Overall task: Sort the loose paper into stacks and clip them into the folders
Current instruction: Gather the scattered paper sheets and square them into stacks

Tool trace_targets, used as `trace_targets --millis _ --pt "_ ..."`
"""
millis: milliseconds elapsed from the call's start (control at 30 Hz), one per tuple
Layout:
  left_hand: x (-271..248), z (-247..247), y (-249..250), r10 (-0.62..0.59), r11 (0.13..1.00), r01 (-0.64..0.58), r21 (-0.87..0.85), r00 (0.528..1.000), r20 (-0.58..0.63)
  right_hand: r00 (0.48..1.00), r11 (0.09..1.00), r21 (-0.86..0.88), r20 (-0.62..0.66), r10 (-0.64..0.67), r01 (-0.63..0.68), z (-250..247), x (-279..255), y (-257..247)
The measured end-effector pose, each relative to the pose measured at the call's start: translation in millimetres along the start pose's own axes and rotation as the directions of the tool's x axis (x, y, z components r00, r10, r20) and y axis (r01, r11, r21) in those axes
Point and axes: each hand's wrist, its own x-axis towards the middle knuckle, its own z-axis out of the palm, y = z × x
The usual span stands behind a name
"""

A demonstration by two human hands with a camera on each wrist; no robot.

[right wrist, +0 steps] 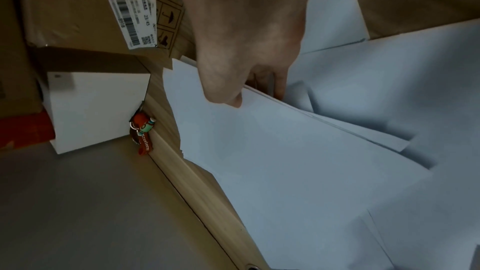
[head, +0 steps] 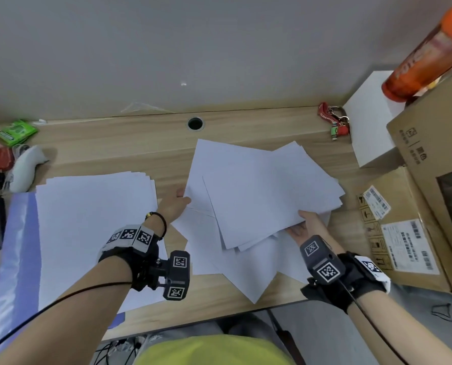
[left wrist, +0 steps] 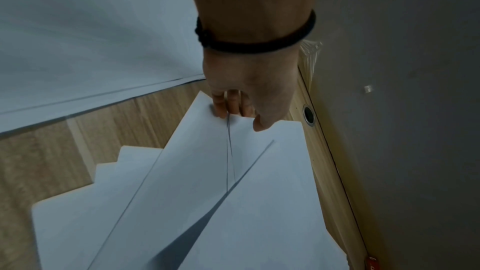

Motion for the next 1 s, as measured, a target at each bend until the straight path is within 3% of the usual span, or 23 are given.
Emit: trace_targets --millis 167,333,467,533,600,667,733,833,933,1000 --pt "-11 8 5 -0.027 0.997 0.03 -0.078 0.999 0.035 0.999 0.988 -0.152 -0.027 -0.027 0.022 -4 19 1" --pt "-15 14 4 0.001 0.999 0.004 -0.036 0.992 0.123 0.995 0.986 -0.138 0.008 -0.096 0.096 -2 10 0" --pt "-23 10 3 -0.07 0.996 0.053 0.076 0.969 0.236 0.977 0.965 -0.154 0.01 -0.214 0.213 -3 12 -3" --pt "-22 6 3 -0.046 0.993 0.024 0.117 0.98 0.193 0.966 0.947 -0.193 0.022 -0.258 0.258 -5 12 -9" --pt "-18 0 2 0.023 0.998 -0.026 0.052 0.998 0.065 0.952 0.916 -0.258 0.056 -0.302 0.306 -7 15 -15" --pt "-17 -5 5 0.104 0.995 -0.104 0.005 0.994 -0.044 0.928 0.87 -0.324 0.129 -0.349 0.372 -6 13 -22" --pt "-19 -6 10 0.21 0.974 -0.205 0.099 0.977 -0.043 0.882 0.823 -0.332 0.268 -0.387 0.461 -3 5 -28" --pt "-27 -3 27 0.339 0.909 -0.343 0.238 0.939 0.056 0.797 0.78 -0.289 0.453 -0.399 0.555 0 -7 -40" --pt "-32 6 41 0.385 0.887 -0.421 0.189 0.901 0.202 0.747 0.782 -0.233 0.537 -0.392 0.578 2 -18 -52" --pt "-32 9 43 0.365 0.897 -0.408 0.168 0.901 0.236 0.722 0.805 -0.167 0.57 -0.392 0.569 3 -25 -58"
